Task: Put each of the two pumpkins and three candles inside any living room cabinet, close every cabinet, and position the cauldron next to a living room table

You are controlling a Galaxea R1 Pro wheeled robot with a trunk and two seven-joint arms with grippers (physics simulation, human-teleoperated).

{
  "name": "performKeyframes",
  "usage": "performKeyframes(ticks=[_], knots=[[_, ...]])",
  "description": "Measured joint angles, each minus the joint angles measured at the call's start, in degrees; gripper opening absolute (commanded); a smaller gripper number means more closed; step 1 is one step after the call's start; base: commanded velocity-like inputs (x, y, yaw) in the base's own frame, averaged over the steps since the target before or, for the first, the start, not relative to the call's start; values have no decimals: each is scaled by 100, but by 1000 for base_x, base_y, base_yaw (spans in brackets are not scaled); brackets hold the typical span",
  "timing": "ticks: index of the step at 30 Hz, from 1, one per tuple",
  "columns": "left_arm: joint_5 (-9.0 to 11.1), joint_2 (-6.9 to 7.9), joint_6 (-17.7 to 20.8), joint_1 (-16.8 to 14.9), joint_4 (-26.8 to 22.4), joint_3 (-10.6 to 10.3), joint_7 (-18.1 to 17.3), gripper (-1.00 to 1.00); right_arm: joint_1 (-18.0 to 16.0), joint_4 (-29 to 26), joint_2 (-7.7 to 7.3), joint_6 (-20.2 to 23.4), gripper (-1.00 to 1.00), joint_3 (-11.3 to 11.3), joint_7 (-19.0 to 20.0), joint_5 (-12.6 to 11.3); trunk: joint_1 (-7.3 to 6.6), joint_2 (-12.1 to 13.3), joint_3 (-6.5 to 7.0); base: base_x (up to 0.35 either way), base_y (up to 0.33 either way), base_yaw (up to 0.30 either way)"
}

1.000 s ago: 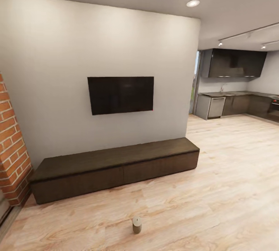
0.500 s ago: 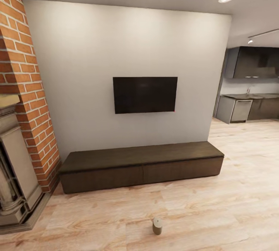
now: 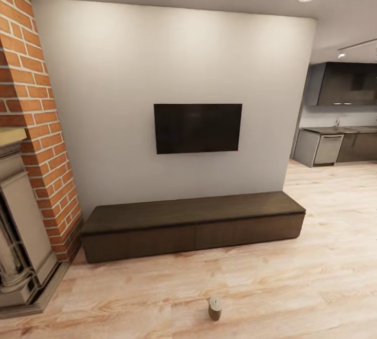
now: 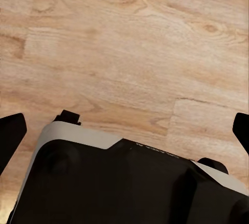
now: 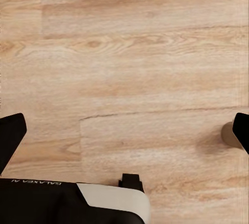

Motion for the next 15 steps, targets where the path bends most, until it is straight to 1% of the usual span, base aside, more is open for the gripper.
performKeyframes(ticks=[4, 9, 15], knots=[[-1, 0, -1, -1, 1, 0, 0, 100, 0, -1, -1, 6, 100, 0, 0, 0, -1, 0, 0, 287, 145, -157], [0, -2, 0, 0, 0, 0, 0, 100, -1, 0, 0, 6, 100, 0, 0, 0, 0, 0, 0, 276, 156, -54], [0, -5, -4, 0, 2, 0, 0, 100, -1, 0, 0, 6, 100, -1, -3, -4, 2, 1, 0, 49, 28, -5]])
